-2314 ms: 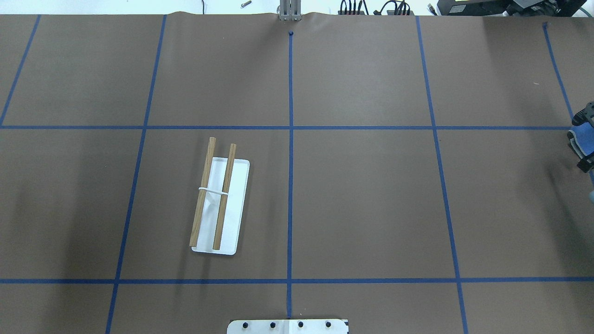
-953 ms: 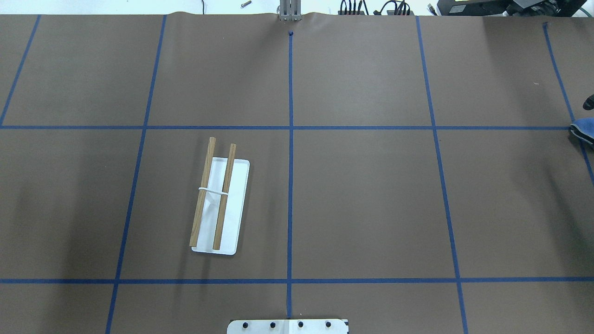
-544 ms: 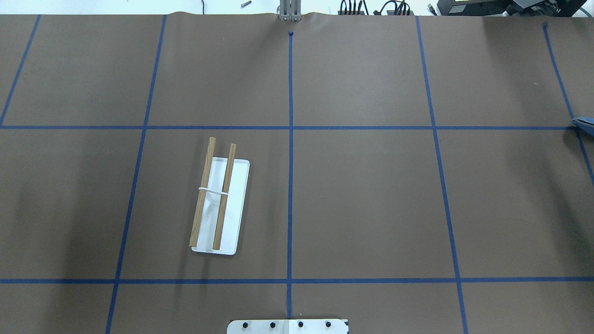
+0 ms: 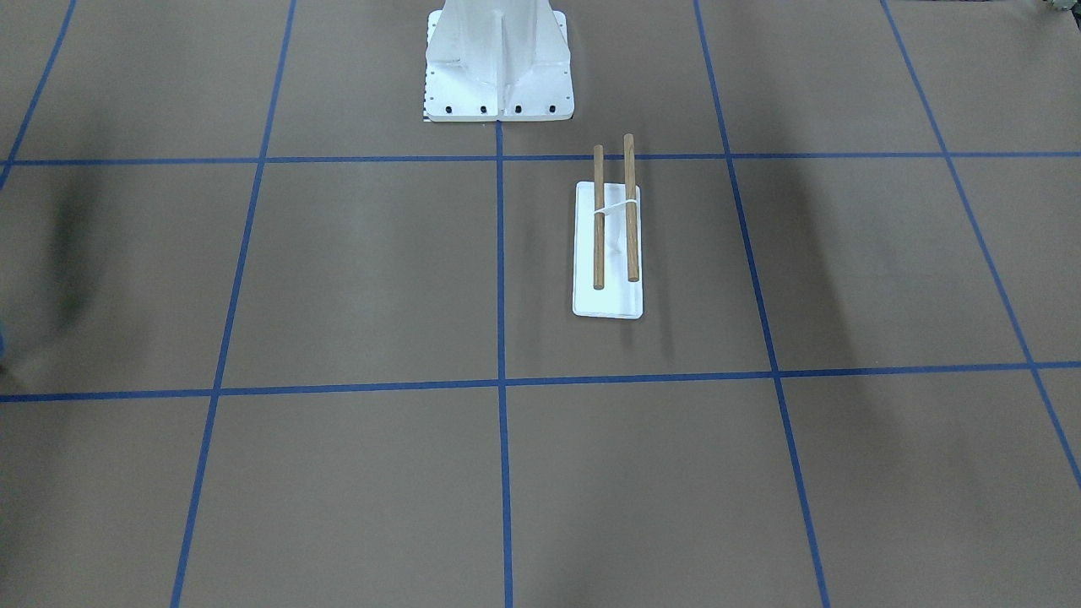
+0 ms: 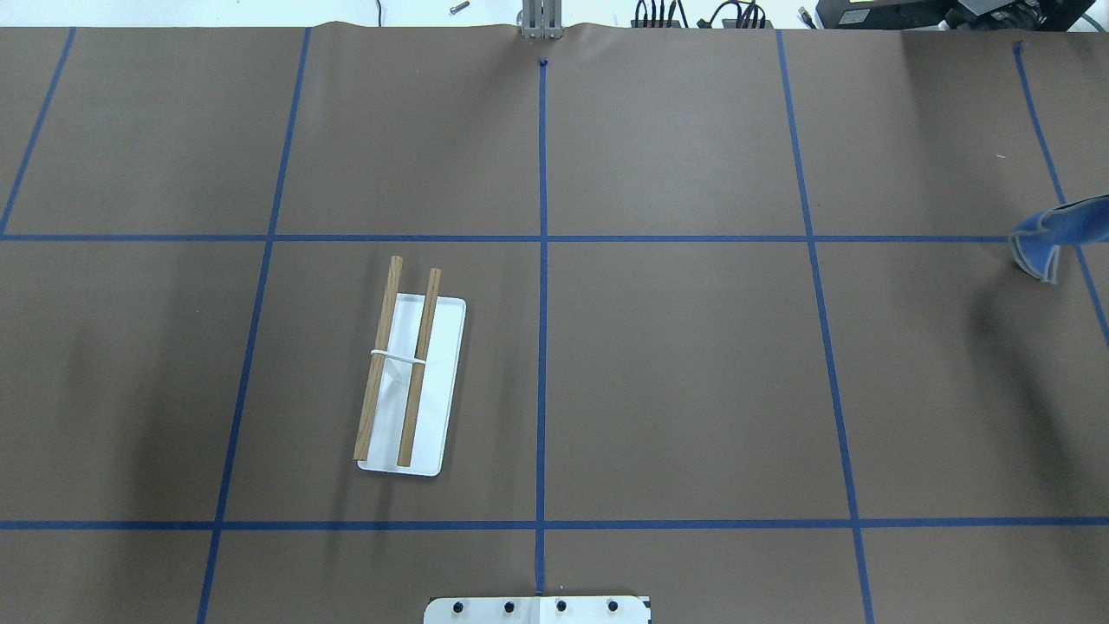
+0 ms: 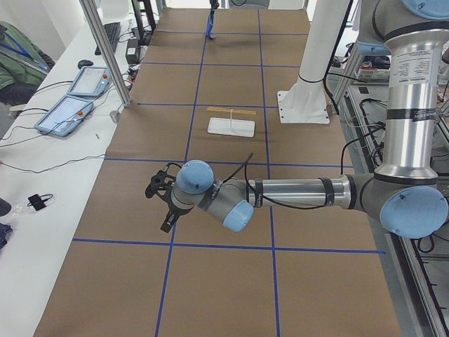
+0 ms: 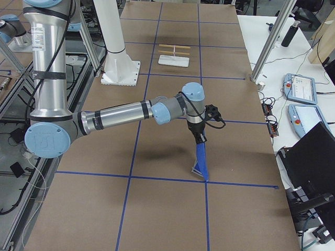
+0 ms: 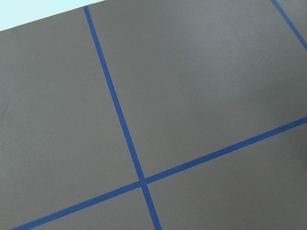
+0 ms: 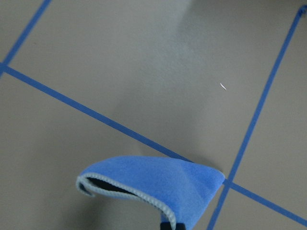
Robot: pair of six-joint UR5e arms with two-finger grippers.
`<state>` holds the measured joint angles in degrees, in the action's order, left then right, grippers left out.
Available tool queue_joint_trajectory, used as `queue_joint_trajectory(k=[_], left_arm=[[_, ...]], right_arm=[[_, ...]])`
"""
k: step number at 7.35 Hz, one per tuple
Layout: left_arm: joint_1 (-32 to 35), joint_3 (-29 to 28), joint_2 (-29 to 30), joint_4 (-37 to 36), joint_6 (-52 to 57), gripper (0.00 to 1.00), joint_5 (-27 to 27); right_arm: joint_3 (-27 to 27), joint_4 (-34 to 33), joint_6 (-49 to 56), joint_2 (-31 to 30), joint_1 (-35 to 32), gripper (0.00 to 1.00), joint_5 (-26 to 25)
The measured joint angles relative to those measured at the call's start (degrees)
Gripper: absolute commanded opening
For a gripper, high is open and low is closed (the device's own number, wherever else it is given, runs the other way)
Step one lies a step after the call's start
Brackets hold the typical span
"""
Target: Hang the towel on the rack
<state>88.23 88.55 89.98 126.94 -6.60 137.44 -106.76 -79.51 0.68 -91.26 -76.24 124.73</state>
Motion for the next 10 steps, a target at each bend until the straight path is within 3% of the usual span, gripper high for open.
queue_joint_trajectory(k=[4, 7, 10], left_arm=[[-4.08, 1.24, 11.52, 2.08, -31.46, 0.98, 7.92], [-11.55, 2.63, 19.79, 4.03, -57.78, 0.98, 6.09], [-20.20, 3.15, 27.02, 4.11, -85.80, 0.98, 1.26]], right_arm=[[-4.99, -0.02, -3.53, 3.37, 1.27, 0.00, 5.42], [-5.30, 0.05, -19.40, 10.42, 6.78, 0.00, 4.75], [-5.41, 0.06, -36.14, 17.95, 14.33, 0.00, -0.45]])
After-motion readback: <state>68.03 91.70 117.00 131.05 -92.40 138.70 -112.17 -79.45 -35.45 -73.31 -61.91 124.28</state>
